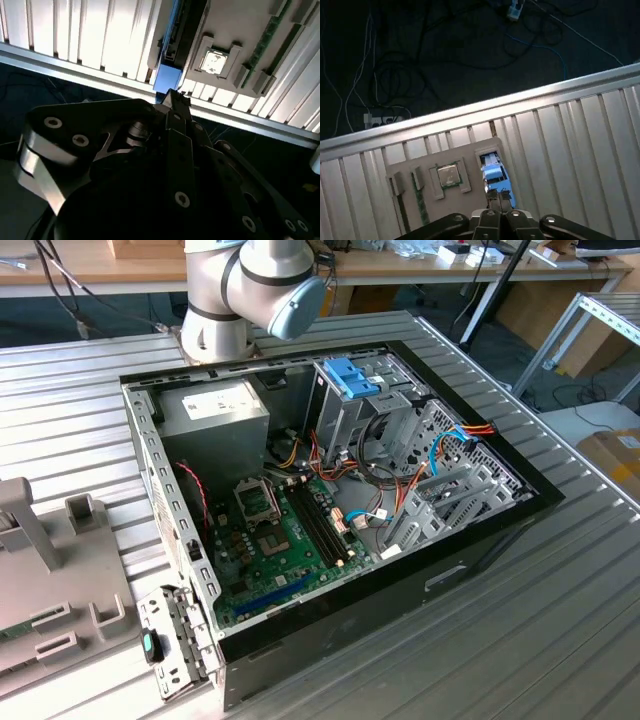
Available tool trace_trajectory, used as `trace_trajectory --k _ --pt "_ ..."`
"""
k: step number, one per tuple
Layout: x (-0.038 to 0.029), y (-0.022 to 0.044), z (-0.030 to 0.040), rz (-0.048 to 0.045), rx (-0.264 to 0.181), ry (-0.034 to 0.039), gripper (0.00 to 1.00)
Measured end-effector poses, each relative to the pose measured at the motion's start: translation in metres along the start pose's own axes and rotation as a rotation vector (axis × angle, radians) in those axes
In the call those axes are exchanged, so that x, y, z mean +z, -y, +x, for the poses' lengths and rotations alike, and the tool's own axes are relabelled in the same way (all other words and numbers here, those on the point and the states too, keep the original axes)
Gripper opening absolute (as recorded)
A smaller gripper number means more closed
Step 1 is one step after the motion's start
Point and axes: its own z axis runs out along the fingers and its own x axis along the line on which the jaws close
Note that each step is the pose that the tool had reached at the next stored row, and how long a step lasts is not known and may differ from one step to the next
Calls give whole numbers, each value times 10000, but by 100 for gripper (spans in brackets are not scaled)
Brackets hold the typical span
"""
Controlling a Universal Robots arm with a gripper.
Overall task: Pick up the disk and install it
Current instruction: 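Pick up the disk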
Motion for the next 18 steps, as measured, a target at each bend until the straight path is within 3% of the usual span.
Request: trace_trajectory --k 4,8,14,18 --pt "8 0 0 19 -1646 -53 11" --pt "16 1 0 34 -2900 -91 11" --pt "16 2 -1 35 -2940 -93 11" --pt "25 45 -11 32 -2803 -89 11"
